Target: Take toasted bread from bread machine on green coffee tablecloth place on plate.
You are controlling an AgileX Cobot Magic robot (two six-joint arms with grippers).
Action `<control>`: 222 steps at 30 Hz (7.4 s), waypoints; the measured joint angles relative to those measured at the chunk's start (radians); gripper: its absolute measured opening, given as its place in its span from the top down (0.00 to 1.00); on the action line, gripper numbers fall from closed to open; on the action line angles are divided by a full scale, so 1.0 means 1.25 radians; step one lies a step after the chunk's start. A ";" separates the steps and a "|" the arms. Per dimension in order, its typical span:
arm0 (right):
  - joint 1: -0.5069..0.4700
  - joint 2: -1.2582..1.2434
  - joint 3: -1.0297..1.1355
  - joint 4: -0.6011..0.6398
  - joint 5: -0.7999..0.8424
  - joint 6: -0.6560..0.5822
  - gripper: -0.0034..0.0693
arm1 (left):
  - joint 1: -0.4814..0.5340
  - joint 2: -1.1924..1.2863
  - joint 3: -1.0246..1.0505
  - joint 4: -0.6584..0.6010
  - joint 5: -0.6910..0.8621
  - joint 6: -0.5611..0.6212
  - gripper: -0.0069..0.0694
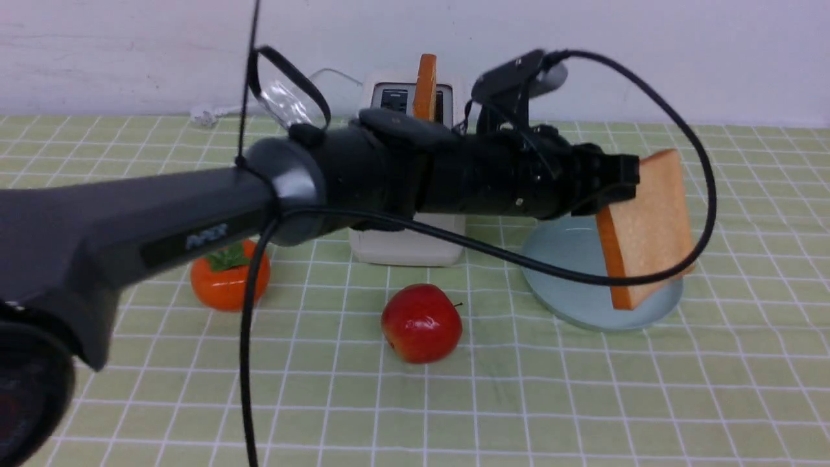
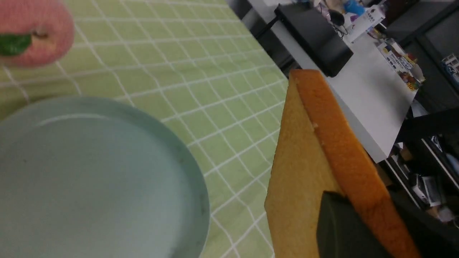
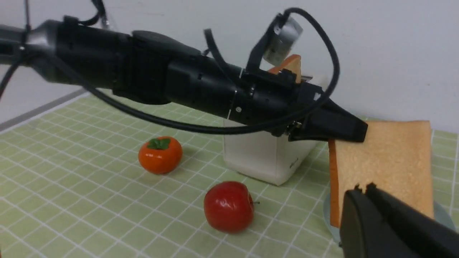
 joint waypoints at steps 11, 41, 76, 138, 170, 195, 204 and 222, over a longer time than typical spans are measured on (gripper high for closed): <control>0.000 -0.011 0.000 -0.227 0.247 0.262 0.95 | 0.000 0.081 0.000 -0.089 -0.062 0.029 0.77; 0.000 -0.018 0.000 -0.219 0.253 0.284 0.94 | -0.019 0.106 -0.072 -0.133 -0.162 0.243 0.24; 0.000 0.393 -0.099 -0.178 0.066 0.210 0.94 | -0.019 -1.031 0.780 0.019 -0.359 0.270 0.93; 0.082 1.305 -1.140 -0.601 -0.098 0.659 0.78 | -0.019 -1.406 1.081 -0.059 -0.428 0.382 0.93; -0.341 1.222 -0.716 0.544 0.299 -0.314 0.78 | -0.019 -1.357 1.193 -0.153 -0.438 0.415 0.93; -0.481 1.156 -0.717 0.366 0.296 -0.271 0.21 | -0.019 -1.357 1.194 -0.155 -0.415 0.414 0.91; -0.513 0.832 -0.654 0.211 0.452 -0.166 0.62 | -0.019 -1.357 1.175 -0.155 -0.352 0.429 0.91; -0.399 0.117 -0.172 0.156 0.356 -0.132 0.95 | -0.019 -1.357 1.174 -0.155 -0.350 0.434 0.91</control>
